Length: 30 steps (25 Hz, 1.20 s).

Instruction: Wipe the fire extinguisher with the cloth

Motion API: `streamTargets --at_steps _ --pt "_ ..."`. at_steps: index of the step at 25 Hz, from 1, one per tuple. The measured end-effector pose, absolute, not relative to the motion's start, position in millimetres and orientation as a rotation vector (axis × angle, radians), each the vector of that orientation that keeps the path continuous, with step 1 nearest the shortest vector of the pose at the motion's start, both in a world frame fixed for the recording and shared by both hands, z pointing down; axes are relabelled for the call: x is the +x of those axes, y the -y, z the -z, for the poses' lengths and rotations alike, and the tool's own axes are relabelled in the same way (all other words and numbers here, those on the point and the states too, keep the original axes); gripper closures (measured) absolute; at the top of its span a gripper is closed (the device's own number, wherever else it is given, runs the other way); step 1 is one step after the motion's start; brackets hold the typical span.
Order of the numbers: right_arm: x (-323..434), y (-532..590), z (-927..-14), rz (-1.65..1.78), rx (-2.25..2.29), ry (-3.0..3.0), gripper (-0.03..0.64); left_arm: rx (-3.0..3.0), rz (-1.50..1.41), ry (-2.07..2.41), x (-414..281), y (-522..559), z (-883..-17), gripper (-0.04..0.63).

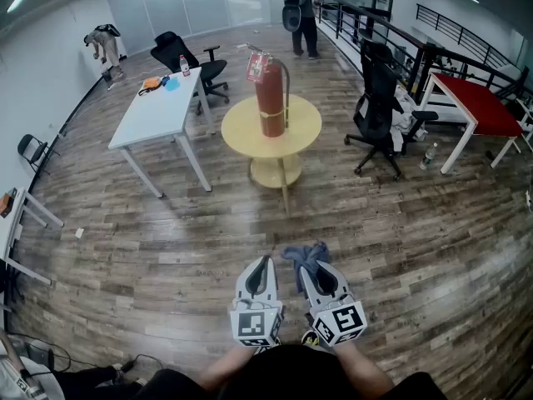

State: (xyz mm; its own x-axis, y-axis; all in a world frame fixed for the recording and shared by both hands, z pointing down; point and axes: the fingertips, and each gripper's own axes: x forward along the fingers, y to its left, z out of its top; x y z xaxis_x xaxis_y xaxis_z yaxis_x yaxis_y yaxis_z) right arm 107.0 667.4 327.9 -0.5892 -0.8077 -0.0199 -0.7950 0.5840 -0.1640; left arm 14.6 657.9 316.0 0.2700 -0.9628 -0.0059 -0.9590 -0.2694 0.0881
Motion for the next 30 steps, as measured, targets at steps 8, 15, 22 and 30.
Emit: streamTargets --at_steps 8,15,22,30 --pt "91 -671 -332 0.176 -1.338 -2.730 0.537 2.445 0.074 1.830 6 -660 -325 0.571" --pt "79 -671 -325 0.134 -1.408 -2.715 0.537 2.447 0.103 1.841 -21 -663 -321 0.571" --pt "83 -638 -331 0.135 -1.480 -2.673 0.537 2.408 0.071 1.841 -50 -643 -335 0.571" --pt "91 -576 -341 0.143 -1.462 -2.692 0.537 2.371 0.027 1.858 -52 -593 -349 0.571"
